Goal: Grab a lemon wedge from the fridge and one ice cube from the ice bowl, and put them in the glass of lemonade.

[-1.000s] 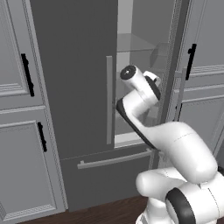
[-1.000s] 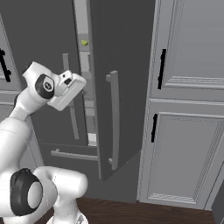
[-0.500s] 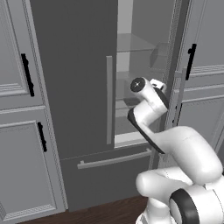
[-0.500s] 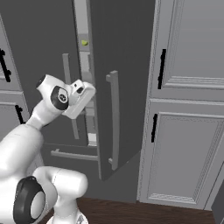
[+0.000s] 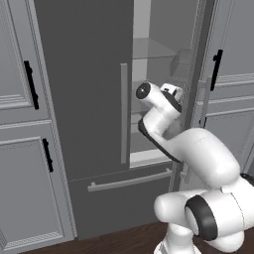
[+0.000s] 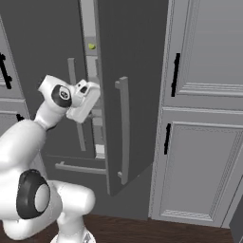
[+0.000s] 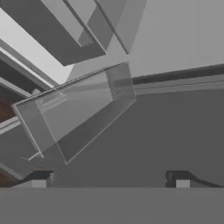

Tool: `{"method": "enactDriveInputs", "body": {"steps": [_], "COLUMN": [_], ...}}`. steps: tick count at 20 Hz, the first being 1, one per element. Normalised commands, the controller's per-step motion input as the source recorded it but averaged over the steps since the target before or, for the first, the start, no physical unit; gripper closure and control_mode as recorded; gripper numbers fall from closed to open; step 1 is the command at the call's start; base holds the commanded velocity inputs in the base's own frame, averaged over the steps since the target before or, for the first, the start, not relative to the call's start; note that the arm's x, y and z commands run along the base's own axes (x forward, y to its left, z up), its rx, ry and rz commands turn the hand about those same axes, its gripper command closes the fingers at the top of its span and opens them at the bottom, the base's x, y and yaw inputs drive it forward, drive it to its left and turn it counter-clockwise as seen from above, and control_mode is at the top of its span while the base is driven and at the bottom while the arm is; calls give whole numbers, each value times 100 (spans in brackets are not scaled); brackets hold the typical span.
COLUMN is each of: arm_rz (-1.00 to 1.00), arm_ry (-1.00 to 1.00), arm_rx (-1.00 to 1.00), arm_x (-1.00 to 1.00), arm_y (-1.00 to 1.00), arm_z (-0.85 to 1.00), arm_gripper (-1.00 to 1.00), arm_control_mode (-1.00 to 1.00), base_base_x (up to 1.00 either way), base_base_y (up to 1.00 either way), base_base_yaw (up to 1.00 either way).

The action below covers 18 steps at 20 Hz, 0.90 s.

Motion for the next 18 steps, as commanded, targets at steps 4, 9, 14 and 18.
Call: {"method": "enactDriveInputs", "body": {"steps": [4, 9, 14, 18], "arm_rz": [-27, -32, -30, -26], "arm_ry": [11, 21, 9, 0], "arm_rx": [-17, -5, 0, 0], "arm_x": [70, -4, -56, -76], "arm_y": [-11, -65, -72, -88], "arm_z": [-36, 0, 0, 0], "arm_gripper": [-100, -100, -100, -100], "arm_control_mode": [-100, -100, -100, -100], "base_base_x": [0, 0, 0, 0], "base_base_y": [0, 0, 0, 0], "base_base_yaw": [0, 0, 0, 0]}}
